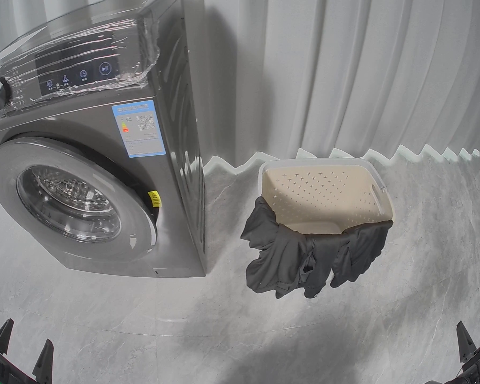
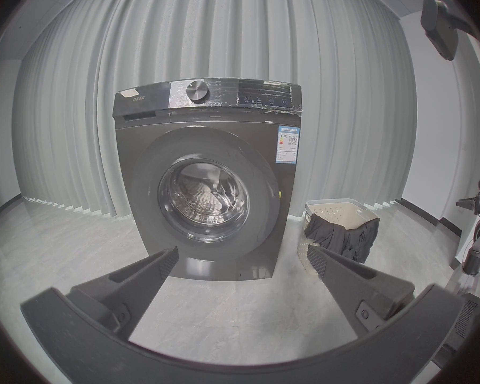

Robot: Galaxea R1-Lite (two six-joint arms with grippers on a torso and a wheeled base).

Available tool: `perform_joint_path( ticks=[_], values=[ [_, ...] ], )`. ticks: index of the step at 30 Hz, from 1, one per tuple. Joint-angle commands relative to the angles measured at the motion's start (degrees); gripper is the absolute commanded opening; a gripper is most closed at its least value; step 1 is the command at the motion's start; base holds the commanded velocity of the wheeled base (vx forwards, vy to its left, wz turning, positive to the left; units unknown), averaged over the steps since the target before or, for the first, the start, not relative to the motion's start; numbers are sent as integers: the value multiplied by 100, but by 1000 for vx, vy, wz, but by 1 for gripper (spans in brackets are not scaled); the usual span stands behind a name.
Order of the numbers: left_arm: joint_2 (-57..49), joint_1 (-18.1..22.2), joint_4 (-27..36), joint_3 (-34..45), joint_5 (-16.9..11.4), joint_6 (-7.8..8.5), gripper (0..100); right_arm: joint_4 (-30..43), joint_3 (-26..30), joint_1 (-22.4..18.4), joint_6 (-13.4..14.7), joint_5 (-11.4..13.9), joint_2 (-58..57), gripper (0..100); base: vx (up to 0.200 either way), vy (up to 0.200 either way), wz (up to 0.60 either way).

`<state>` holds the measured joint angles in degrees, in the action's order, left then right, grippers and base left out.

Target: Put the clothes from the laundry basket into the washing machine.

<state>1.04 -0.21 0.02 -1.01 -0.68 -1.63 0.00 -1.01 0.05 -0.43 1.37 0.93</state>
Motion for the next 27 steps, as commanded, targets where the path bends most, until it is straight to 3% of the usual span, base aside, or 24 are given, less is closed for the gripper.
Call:
perform_joint_path(
  ticks=[1,27],
  values=[
    [-86,3,-2,92,-2,-4,100,0,101,4,-1,4,-93,100,0,200,0],
    [-86,3,-2,84,-2,5,100,0,101,4,-1,4,-93,100,0,200,0]
  ],
)
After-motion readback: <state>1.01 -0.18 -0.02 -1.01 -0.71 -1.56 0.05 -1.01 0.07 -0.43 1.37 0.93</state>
